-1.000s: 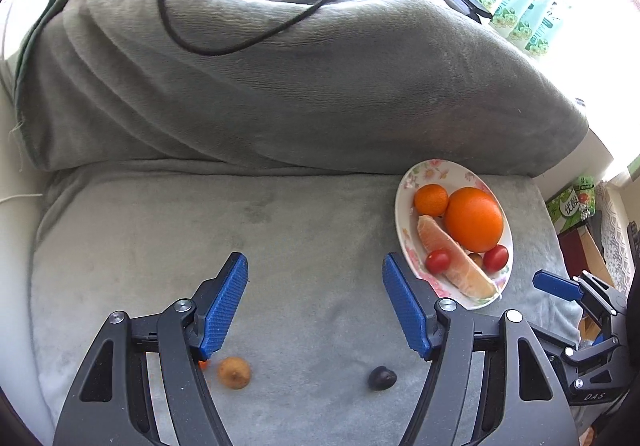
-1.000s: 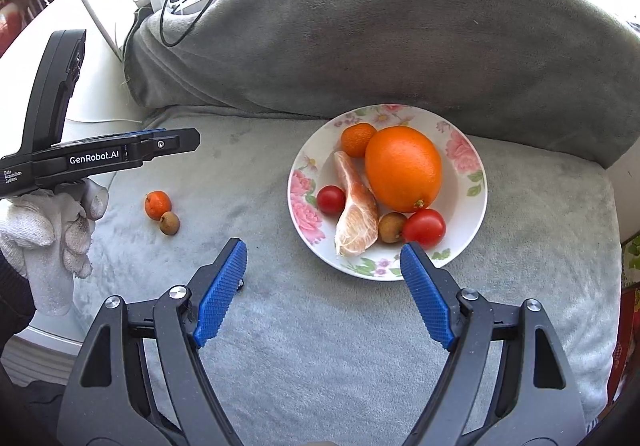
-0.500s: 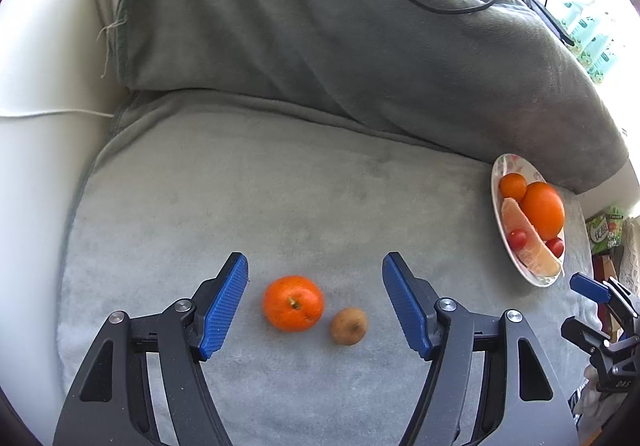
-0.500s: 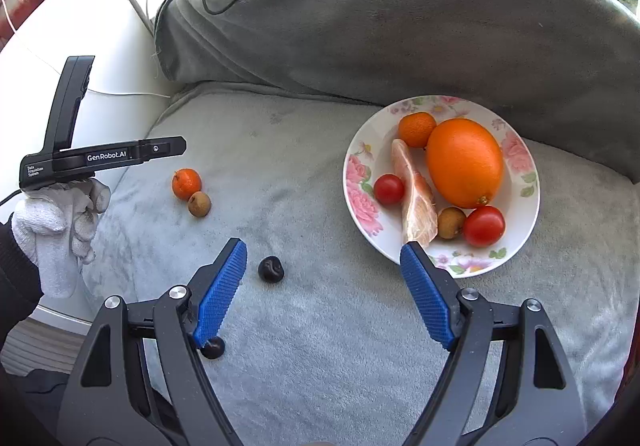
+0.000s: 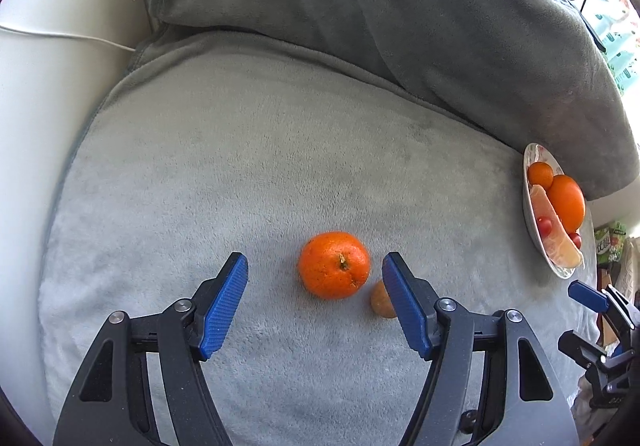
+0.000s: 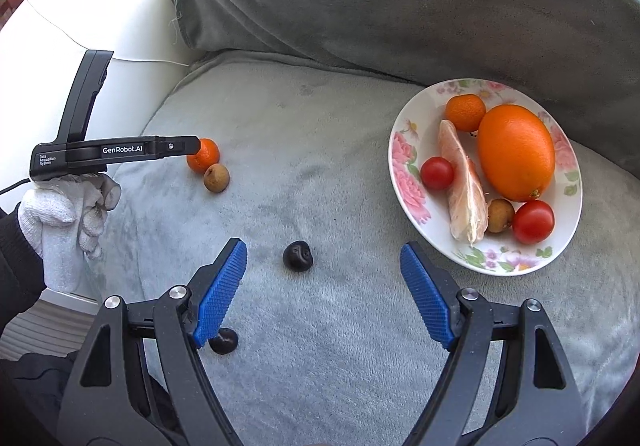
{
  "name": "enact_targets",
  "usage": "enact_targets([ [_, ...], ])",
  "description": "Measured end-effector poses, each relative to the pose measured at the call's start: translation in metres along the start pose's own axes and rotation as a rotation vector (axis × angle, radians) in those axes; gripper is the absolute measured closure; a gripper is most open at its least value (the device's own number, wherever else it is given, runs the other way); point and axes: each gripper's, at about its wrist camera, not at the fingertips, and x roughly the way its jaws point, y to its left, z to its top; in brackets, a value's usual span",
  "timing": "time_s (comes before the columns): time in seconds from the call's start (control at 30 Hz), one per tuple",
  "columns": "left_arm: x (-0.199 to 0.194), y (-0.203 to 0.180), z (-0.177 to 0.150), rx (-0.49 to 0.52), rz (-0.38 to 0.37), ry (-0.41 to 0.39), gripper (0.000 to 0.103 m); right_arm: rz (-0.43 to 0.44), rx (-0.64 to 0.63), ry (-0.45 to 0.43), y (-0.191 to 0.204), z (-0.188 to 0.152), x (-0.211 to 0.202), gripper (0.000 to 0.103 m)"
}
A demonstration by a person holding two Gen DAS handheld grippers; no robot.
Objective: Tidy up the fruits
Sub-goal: 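Withdraw both tools toward the last tangerine and the dark olive, then close the left gripper on the tangerine while the right gripper closes on the dark olive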
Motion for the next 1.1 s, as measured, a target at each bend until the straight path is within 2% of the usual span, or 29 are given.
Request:
enact_targets([
  [0.13,0.006,0.000,0.001,-0.002,-0.009,0.009,0.034,0.007,-0.016,0.021,0.004,0.000,0.009,0.022],
  [0.27,0.009,-0.003,0.002,-0.003,-0.014,0.015,0.036,0.019,-0.035,0.056,0.008,0.001,0.021,0.032],
  [0.4,0.013,-0.002,0.003,-0.010,-0.019,0.021,0.036,0.024,-0.048,0.085,0.011,0.001,0.033,0.036],
  [0.47,0.014,-0.001,0.002,-0.012,-0.020,0.023,0.039,0.027,-0.049,0.098,0.012,0.001,0.038,0.041],
  [0.6,0.017,-0.001,0.002,-0.021,-0.025,0.027,0.041,0.030,-0.057,0.117,0.015,0.002,0.046,0.044],
  [0.67,0.018,0.001,0.001,-0.024,-0.030,0.029,0.044,0.031,-0.060,0.127,0.016,0.003,0.049,0.051],
  [0.83,0.020,0.000,0.001,-0.020,-0.032,0.033,0.047,0.023,-0.063,0.141,0.017,0.003,0.055,0.053],
  [1.1,0.023,-0.008,0.000,0.003,-0.051,0.030,0.063,0.036,-0.069,0.159,0.019,0.004,0.061,0.061],
])
